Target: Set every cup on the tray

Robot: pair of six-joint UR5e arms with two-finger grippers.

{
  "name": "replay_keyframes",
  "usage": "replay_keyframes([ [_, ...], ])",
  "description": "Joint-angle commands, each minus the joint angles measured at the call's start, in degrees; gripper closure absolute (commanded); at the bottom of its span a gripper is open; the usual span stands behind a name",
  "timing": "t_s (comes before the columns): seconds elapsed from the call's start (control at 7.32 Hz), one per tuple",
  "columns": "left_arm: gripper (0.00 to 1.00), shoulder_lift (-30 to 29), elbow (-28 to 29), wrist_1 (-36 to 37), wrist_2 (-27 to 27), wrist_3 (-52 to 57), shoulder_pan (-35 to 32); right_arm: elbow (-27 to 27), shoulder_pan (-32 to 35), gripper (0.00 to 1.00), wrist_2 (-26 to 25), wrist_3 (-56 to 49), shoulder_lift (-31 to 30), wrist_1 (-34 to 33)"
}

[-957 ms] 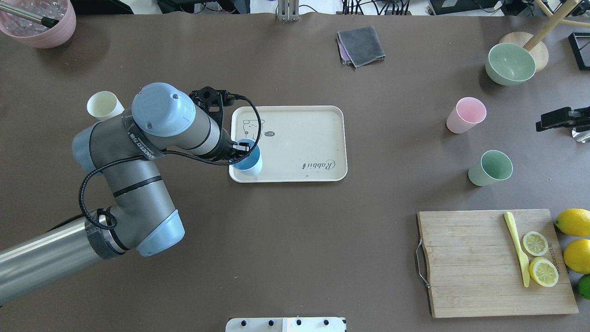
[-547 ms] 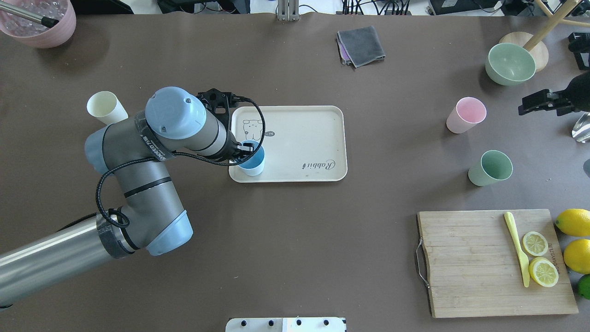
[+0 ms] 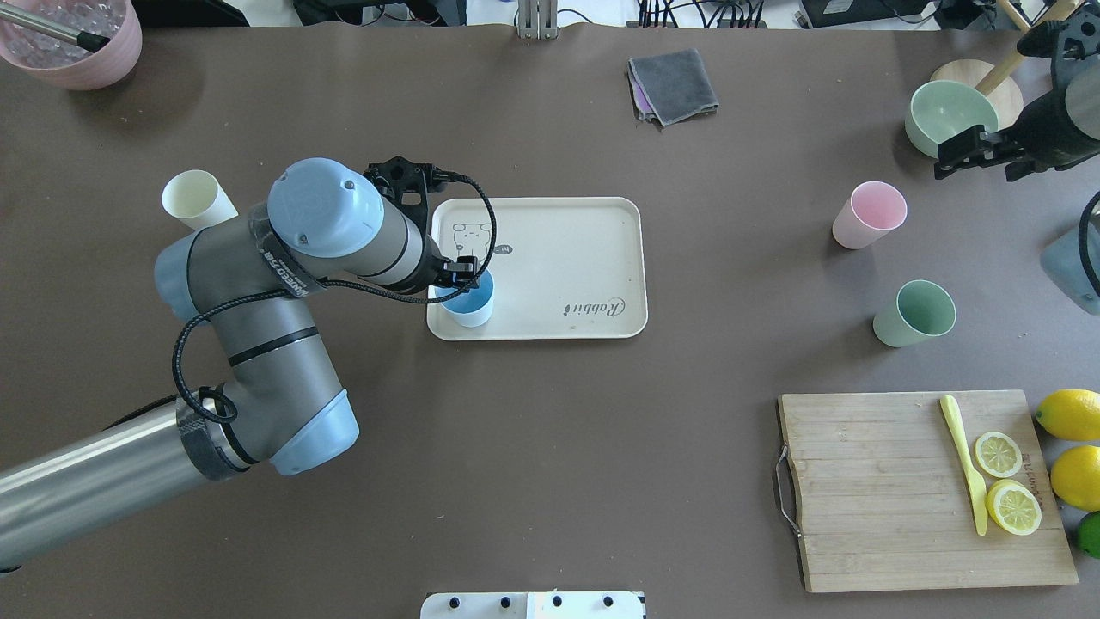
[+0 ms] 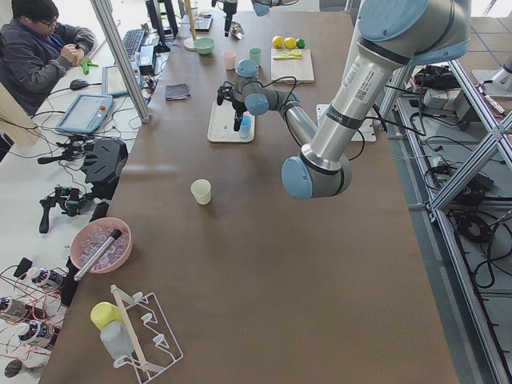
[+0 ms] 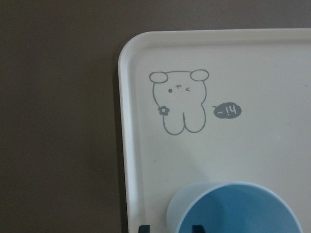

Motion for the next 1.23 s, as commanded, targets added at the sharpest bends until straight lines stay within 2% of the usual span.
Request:
replay_keyframes([
  [0.0,0.03,6.44,-8.01,7.56,-10.32,15.72,-11.86,-4.91,-0.24,0.00,0.00,-2.34,3.60,-0.55],
  [0.14,0.03,11.98,-10.75,7.67,-13.40,21.97,-16.60,-5.53,-1.63,0.00,-0.09,-2.44,3.61,-0.46],
  [0.27,0.03,14.64,-10.96,7.68,-15.78,27.60,-20.13,-5.54,-3.47,0.00,-0.09,-2.44,3.52,-0.28],
  [0.55,0.03,14.93,-10.52,7.68,-15.89,29.07,-21.31,-5.62,-6.91,0.03,-0.61,-2.44,2.73,0.42],
  [0.96,0.02,15.37,-10.87,7.41,-15.63,29.07,-21.22,-12.02,-7.45,0.13,-0.79,-2.18,2.38,9.28],
  [1.09,0.02,15.37,-11.04,7.41,-15.54,29.07,-21.31,-12.91,-7.53,0.31,-0.97,-2.09,2.55,9.73],
])
